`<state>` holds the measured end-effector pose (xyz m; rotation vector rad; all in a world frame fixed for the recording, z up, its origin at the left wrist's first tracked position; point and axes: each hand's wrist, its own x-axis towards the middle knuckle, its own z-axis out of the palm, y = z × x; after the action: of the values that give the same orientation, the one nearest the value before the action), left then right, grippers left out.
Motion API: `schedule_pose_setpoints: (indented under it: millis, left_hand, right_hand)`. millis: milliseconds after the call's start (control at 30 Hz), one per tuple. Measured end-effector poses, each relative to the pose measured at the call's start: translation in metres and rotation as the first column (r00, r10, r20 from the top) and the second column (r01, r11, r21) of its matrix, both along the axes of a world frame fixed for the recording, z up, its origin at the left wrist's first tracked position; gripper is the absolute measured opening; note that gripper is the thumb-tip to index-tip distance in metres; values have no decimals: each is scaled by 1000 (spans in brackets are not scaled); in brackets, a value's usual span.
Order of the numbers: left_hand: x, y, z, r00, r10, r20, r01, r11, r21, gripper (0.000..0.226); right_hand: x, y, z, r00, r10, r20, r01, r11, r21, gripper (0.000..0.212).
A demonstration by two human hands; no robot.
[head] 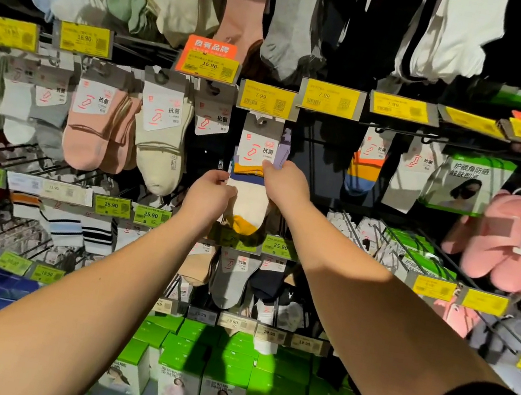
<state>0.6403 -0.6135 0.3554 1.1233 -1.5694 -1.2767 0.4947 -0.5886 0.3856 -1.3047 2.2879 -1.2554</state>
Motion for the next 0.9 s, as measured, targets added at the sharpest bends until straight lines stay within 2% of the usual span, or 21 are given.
schedule_pose_setpoints:
  millis: [100, 200, 300, 400, 500, 567, 633, 733, 900]
  left_hand:
    - [-3, -8, 0, 997, -5, 80, 5, 1000, 3, 48]
    - [-2, -16, 1, 990, -8, 140, 7, 1000, 4, 37]
    - [1, -18, -1, 988, -14, 155, 8, 999, 41, 49]
    - [6, -14, -11, 986, 54, 155, -59, 998, 27, 49]
    - [20, 12, -19, 981, 119, 153, -107, 990, -87, 49]
    - [27, 35, -27, 981, 115, 159, -85, 980, -181, 29]
    - [31, 60, -40, 984, 56, 170, -21, 979, -205, 13]
    - [23, 87, -73, 977, -76, 199, 109, 981, -159, 12]
    - [1, 140, -126, 897, -393, 203, 388, 919, 64, 15]
  right_hand:
    - [-2, -5, 5, 999, -38, -33, 41, 997, 72, 46]
    - [2, -5, 6, 998, -43, -38, 47, 993, 105, 49]
    - [8, -1, 2, 998, -53, -30, 56, 993, 103, 58]
    - [13, 22, -5, 999, -43, -8, 44, 997, 69, 67]
    - [20, 61, -22, 997, -49, 61, 51, 998, -27, 49]
    - [25, 91, -41, 990, -45, 131, 55, 996, -70, 33]
    - [30, 123, -65, 979, -53, 197, 67, 996, -64, 19]
    - [32, 173, -108, 969, -120, 216, 127, 992, -21, 5]
    - [32, 269, -181, 935, -229, 269, 200, 971, 130, 10]
